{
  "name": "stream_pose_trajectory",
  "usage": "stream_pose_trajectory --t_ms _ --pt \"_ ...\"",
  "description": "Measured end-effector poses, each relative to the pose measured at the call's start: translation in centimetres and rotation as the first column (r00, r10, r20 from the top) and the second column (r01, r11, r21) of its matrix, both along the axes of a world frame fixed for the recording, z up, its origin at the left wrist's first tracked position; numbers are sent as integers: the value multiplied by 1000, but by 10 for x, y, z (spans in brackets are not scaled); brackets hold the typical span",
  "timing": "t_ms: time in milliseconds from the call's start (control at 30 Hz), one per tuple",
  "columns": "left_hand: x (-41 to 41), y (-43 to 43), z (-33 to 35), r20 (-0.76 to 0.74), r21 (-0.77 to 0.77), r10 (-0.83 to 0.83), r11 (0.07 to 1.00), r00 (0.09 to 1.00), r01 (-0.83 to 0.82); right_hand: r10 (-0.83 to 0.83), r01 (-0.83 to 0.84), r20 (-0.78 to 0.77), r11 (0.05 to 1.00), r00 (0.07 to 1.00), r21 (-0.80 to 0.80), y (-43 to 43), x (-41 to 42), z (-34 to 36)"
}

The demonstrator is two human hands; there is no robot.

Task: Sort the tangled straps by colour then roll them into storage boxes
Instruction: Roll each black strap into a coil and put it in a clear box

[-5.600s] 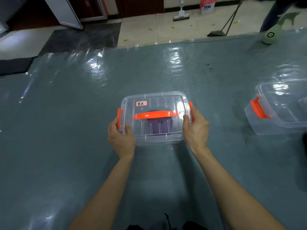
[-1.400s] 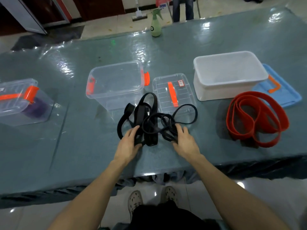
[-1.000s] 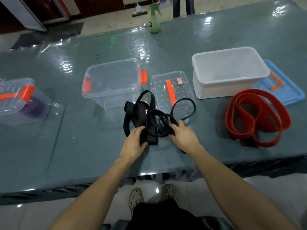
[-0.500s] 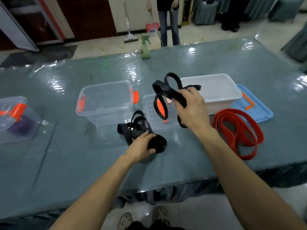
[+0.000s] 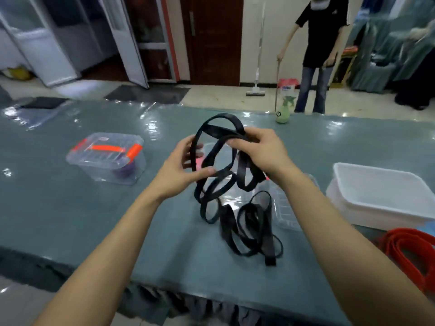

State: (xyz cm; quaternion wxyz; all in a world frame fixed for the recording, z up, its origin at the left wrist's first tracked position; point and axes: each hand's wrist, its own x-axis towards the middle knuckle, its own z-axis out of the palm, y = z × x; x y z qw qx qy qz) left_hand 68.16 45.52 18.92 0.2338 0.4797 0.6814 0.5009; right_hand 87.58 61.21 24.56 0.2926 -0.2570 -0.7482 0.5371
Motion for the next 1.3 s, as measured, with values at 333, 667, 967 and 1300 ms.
stream_pose_trajectory --t_ms 333,667,967,1300 --pt "-135 -67 26 -273 -28 190 978 943 -205 158 -143 384 987 910 -67 -24 -119 1" --pt "-234 -109 1 -76 -75 288 953 955 -294 121 -2 274 917 954 -398 -28 -173 -73" --pt "-251 -122 -17 65 -154 218 966 974 -206 -54 66 636 998 770 5 -50 -195 -147" --pt "-227 -100 42 -124 -286 -149 952 981 108 84 -165 329 960 941 226 -100 -278 -95"
